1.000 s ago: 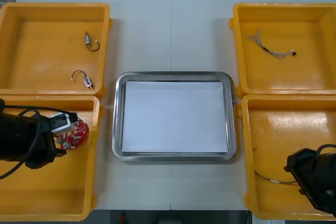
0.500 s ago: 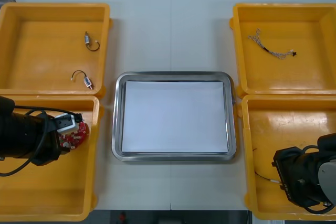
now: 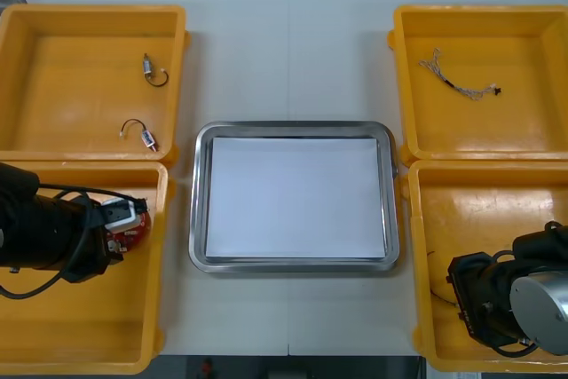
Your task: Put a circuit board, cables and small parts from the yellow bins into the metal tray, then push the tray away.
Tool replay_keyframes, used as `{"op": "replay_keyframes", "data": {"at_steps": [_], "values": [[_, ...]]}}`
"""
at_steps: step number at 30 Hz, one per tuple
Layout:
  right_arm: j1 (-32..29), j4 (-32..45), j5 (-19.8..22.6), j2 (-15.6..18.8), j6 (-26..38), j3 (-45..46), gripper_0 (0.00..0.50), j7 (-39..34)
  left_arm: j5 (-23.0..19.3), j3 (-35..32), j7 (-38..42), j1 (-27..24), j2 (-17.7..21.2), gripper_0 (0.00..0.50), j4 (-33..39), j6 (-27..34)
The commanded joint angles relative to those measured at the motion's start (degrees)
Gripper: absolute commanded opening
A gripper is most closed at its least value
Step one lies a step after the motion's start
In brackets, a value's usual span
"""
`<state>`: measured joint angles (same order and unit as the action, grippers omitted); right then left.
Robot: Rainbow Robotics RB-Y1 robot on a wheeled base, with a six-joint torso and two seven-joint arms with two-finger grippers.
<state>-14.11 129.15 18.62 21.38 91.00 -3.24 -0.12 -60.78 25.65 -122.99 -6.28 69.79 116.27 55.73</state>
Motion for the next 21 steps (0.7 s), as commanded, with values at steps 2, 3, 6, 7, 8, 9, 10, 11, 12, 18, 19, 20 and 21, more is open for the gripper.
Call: {"op": "replay_keyframes", "data": {"at_steps": [2,3,6,7,8,9,10,11,12,18,19,20,21], "values": [[-1.2,-0.9,-0.6,-0.8,-2.6,-1.9,0.500,-2.9,0.9,2.5,-4.9,-2.6,2.3,0.500,-0.6,-1.2],[-1.2,-1.1,-0.5,-0.8,-2.5,-2.0,0.500,-3.0,0.9,2.5,-5.0,-2.6,2.3,0.500,-0.6,-1.2],[-1.6,-1.1,-0.3,-0.8,-2.5,-2.2,0.500,-3.1,0.9,2.8,-4.9,-2.6,2.3,0.500,-0.6,-1.2],[-1.7,-1.3,-0.3,-0.8,-2.5,-2.3,0.500,-3.1,1.1,2.8,-4.8,-2.6,2.3,0.500,-0.7,-1.2],[-1.8,-1.3,-0.3,-0.8,-2.5,-2.2,0.500,-3.2,1.1,2.8,-4.8,-2.6,2.3,0.500,-0.7,-1.2],[-2.1,-1.4,-0.3,-0.8,-2.5,-2.3,0.500,-3.2,1.1,2.8,-4.8,-2.6,2.3,0.500,-0.7,-1.2],[-2.2,-1.4,-0.3,-0.8,-2.5,-2.2,0.500,-3.1,1.2,2.8,-4.8,-2.6,2.4,0.500,-0.7,-1.2],[-2.3,-1.4,-0.4,-0.8,-2.6,-2.2,0.500,-3.1,1.2,2.9,-4.8,-2.5,2.4,0.500,-0.7,-1.2],[-2.6,-1.4,-0.5,-0.7,-2.6,-2.2,0.500,-3.1,1.1,3.0,-4.8,-2.5,2.3,0.500,-0.9,-1.2],[-3.5,-1.4,-0.4,-0.7,-4.0,-2.2,0.500,-3.1,1.0,3.2,-4.8,-2.5,2.4,0.000,-0.9,-1.2],[-3.6,-1.4,-0.4,-0.7,-4.0,-2.3,0.500,-3.1,0.8,3.2,-4.8,-2.5,2.5,0.000,-0.9,-1.2],[-3.7,-1.4,-0.4,-0.7,-4.0,-2.3,0.500,-3.1,0.8,3.2,-4.8,-2.5,2.5,0.000,-0.9,-1.2],[-3.7,-1.4,-0.3,-0.7,-4.0,-2.3,0.500,-3.0,0.8,3.1,-4.9,-2.5,2.5,0.000,-0.8,-1.2]]}}
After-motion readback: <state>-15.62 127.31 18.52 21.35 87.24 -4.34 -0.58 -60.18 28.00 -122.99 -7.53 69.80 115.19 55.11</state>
